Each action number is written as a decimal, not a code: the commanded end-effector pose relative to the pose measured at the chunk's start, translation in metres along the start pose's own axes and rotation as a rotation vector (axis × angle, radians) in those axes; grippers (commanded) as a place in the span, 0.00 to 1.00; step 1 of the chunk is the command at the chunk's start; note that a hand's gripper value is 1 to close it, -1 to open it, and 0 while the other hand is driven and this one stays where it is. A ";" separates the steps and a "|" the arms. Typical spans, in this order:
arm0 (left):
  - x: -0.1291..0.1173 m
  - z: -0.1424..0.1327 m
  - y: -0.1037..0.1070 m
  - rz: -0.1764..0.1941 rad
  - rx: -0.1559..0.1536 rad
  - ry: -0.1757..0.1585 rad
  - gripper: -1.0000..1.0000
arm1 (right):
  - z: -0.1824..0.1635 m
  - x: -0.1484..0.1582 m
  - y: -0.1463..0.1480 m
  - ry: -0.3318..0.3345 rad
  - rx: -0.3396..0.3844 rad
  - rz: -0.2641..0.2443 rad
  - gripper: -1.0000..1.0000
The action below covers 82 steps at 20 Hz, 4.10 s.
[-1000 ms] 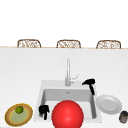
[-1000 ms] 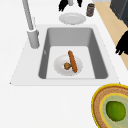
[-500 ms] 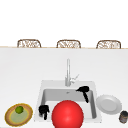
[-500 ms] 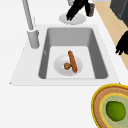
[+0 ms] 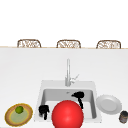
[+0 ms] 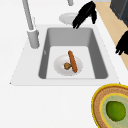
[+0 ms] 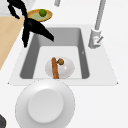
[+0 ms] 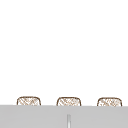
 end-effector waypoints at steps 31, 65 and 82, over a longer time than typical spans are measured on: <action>0.000 0.000 0.000 0.000 0.000 0.000 0.50 | -0.138 0.010 0.139 0.263 -0.013 -0.134 0.00; 0.000 0.000 0.000 0.000 0.000 0.000 0.50 | -0.288 -0.003 0.157 0.356 0.101 -0.068 1.00; 0.000 0.000 0.000 0.000 0.000 0.000 0.50 | -0.262 -0.008 0.117 0.364 -0.103 -0.013 1.00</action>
